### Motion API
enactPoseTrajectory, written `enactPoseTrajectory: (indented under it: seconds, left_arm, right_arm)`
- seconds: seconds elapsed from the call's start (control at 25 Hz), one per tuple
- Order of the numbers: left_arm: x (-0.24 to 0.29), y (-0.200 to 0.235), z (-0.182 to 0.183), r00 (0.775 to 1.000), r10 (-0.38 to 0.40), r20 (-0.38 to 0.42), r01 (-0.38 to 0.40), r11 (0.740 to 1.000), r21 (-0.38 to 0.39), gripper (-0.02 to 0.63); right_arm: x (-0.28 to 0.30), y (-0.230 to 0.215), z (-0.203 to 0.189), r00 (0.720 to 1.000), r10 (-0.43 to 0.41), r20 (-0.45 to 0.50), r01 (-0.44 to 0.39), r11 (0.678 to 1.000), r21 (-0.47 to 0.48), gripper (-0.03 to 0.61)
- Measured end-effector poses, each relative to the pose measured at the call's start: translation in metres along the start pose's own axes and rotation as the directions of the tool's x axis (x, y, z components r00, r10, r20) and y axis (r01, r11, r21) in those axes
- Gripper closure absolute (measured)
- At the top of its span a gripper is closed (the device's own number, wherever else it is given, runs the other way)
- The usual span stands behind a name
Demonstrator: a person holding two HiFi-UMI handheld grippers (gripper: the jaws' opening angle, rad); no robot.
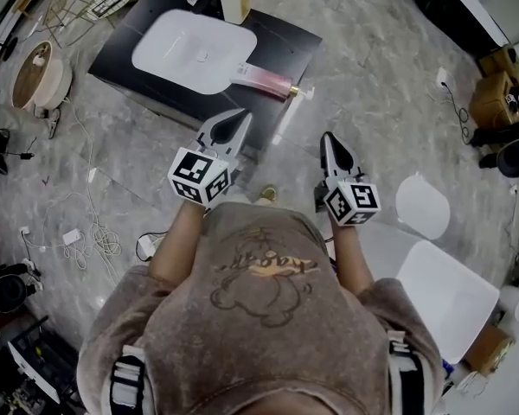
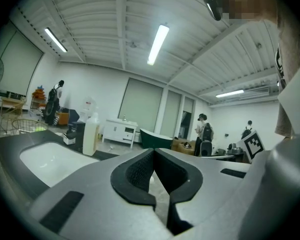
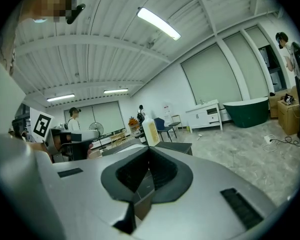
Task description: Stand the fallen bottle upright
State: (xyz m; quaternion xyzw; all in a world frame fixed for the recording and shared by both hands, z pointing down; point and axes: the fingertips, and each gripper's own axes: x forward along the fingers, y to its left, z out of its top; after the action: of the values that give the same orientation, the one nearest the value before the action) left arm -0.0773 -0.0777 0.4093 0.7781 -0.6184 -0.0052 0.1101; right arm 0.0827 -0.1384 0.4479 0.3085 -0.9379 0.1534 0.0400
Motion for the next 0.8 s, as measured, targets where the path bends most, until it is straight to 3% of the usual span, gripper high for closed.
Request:
enactPoseTrajectory:
  seconds: [0.32,0.8]
  left_arm:
    - [0.021,0.024,0.014,1.0,-0.012,0.002,0.012,0.999,0.037,0.595]
    - [0.055,0.058,0.032,0.994,-0.107,0.0,0.107,0.993,0.043,0.595]
  right_arm:
    - [0.032,-0.005,0.005,1.0,-0.003,0.003,0.003,1.0,0.01,0.58]
    - [0.067,-0.004,0.024,0.994,-0.097,0.048,0.096,0.995,0.022,0.58]
